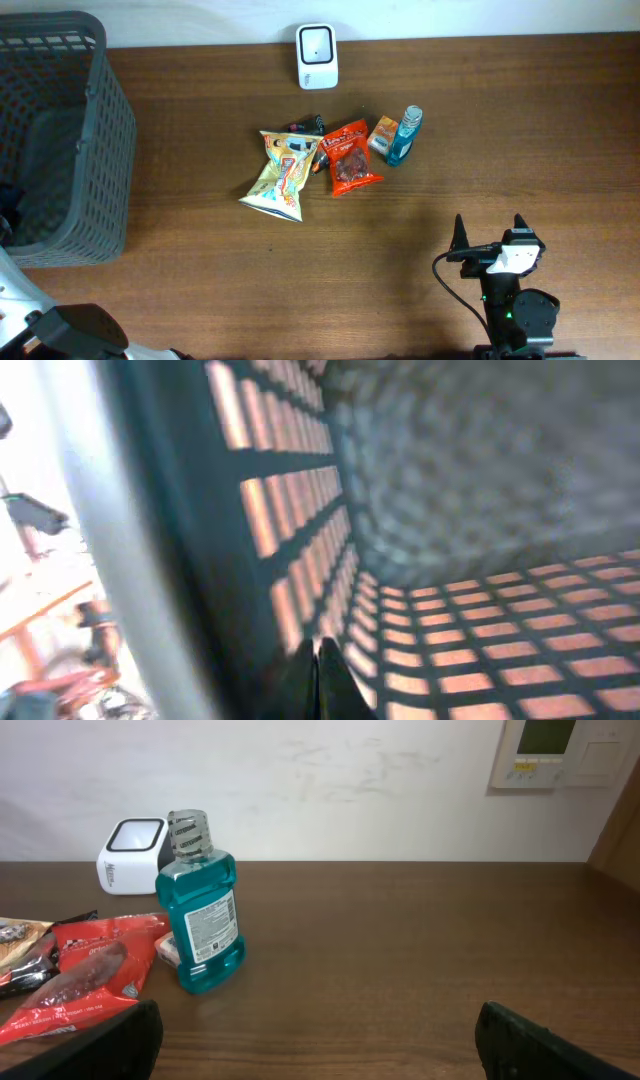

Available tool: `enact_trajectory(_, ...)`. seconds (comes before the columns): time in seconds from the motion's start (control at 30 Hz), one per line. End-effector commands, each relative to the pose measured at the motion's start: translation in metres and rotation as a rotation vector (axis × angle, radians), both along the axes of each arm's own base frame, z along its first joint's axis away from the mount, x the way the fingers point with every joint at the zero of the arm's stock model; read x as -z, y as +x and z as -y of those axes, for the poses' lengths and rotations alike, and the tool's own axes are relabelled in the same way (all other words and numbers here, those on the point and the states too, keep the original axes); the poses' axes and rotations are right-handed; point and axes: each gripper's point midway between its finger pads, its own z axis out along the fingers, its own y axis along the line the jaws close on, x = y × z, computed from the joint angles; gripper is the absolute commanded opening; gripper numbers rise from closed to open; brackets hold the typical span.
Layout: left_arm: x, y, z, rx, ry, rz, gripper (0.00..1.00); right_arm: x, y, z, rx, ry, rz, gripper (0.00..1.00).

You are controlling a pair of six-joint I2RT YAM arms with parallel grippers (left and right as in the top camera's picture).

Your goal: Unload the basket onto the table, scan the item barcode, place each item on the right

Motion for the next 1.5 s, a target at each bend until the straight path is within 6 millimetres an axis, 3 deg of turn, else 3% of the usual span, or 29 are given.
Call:
enact_trajectory(0.0, -0.023, 0.018, 0.012, 0.037, -0.005, 0.195, 0.06, 0.003, 0.000, 0.003, 0.014, 0.000, -0.005, 0.98)
enact_trajectory(0.1, -0.073, 0.056, 0.034, 0.319, 0.034, 0.486, 0.29, 0.003, 0.000, 0.003, 0.014, 0.000, -0.005, 0.98)
enact_trajectory(0.17, -0.113, 0.072, 0.064, 0.498, 0.042, 0.686, 0.38, 0.003, 0.000, 0.003, 0.014, 0.000, -0.005, 0.98)
enact_trajectory(0.2, -0.141, 0.079, 0.091, 0.646, 0.040, 0.819, 0.43, 0.003, 0.000, 0.003, 0.014, 0.000, -0.005, 0.98)
enact_trajectory(0.27, -0.166, 0.082, 0.127, 0.791, 0.034, 0.924, 0.54, 0.003, 0.000, 0.003, 0.014, 0.000, -0.005, 0.98)
enact_trajectory(0.3, -0.172, 0.085, 0.153, 0.865, 0.020, 0.941, 0.76, 0.003, 0.000, 0.003, 0.014, 0.000, -0.005, 0.99)
enact_trajectory(0.37, -0.171, 0.092, 0.179, 0.945, -0.021, 0.947, 1.00, 0.003, 0.000, 0.003, 0.014, 0.000, -0.005, 0.98)
enact_trajectory(0.5, -0.163, 0.105, 0.239, 1.117, -0.140, 0.935, 0.99, 0.003, 0.000, 0.003, 0.014, 0.000, -0.005, 0.98)
enact_trajectory(0.57, -0.161, 0.104, 0.255, 1.159, -0.168, 0.932, 0.99, 0.003, 0.000, 0.003, 0.014, 0.000, -0.005, 0.98)
enact_trajectory(1.47, -0.161, 0.104, 0.258, 1.169, -0.173, 0.931, 0.99, 0.003, 0.000, 0.003, 0.014, 0.000, -0.005, 0.98)
